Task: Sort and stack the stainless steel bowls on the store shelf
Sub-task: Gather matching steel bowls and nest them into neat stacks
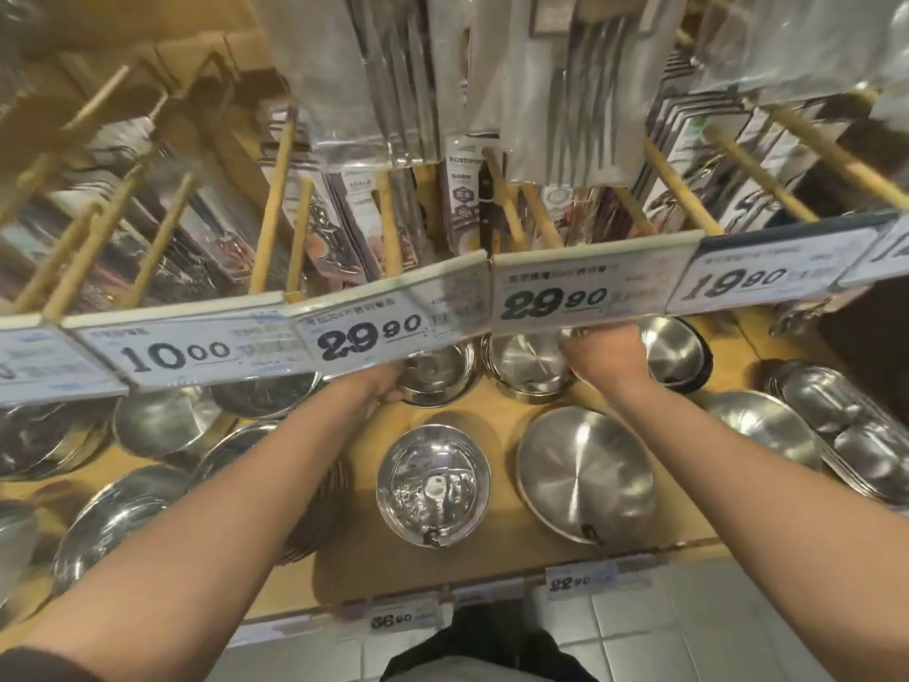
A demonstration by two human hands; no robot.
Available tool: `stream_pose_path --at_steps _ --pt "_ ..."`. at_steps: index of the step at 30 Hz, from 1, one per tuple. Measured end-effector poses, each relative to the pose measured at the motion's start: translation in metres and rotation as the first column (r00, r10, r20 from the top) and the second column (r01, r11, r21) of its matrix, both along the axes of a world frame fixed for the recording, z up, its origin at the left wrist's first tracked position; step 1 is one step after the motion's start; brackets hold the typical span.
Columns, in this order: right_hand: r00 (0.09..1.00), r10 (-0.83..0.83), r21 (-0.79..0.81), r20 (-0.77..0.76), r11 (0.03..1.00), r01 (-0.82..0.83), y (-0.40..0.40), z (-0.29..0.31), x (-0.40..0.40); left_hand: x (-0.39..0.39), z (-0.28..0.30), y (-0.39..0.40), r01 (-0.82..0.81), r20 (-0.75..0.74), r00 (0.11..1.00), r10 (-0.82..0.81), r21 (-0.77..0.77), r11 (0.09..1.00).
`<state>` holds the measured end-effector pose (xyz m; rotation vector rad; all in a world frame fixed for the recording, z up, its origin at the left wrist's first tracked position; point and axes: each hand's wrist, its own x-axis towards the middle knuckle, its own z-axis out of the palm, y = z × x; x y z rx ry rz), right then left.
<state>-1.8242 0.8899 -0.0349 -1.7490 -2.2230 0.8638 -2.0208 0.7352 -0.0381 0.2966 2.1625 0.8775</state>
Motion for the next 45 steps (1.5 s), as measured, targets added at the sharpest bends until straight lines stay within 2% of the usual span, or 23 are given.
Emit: stream_pose_path --at_steps 4,7,10,15,23,28,33,45 --pt "0.997 -0.024 -0.078 -0.078 0.997 0.018 -0.005 0.014 0.018 -0.006 0.021 -0.025 -0.091 0.136 0.987 0.091 -0.006 0.996" --pt "0.993 0.002 -0.094 -0.115 0.996 -0.013 -0.012 0.022 0.031 -0.004 0.038 -0.042 -0.088 0.221 0.971 0.096 -0.046 0.995" --pt "0.995 0.018 -0.090 -0.098 0.996 -0.027 -0.016 0.026 0.044 0.005 0.054 -0.054 -0.099 0.221 0.970 0.104 -0.034 0.995" --pt "0.964 -0.033 -0.252 -0.264 0.967 -0.036 -0.021 0.038 0.066 0.024 0.068 -0.072 -0.144 0.214 0.966 0.147 -0.027 0.989" --pt "0.902 0.071 -0.224 -0.426 0.957 -0.182 -0.030 0.040 0.108 0.081 0.062 -0.093 -0.184 0.220 0.960 0.175 0.021 0.983" --pt "0.900 0.143 -0.224 -0.411 0.941 -0.252 -0.034 0.038 0.127 0.096 0.043 -0.105 -0.235 0.150 0.963 0.223 0.067 0.970" --pt "0.906 0.128 -0.312 -0.403 0.912 -0.268 -0.037 0.034 0.138 0.099 0.037 -0.113 -0.270 0.117 0.957 0.264 0.033 0.962" --pt "0.908 0.101 -0.364 -0.408 0.893 -0.263 -0.046 0.034 0.131 0.097 0.025 -0.115 -0.296 0.105 0.949 0.297 -0.032 0.955"
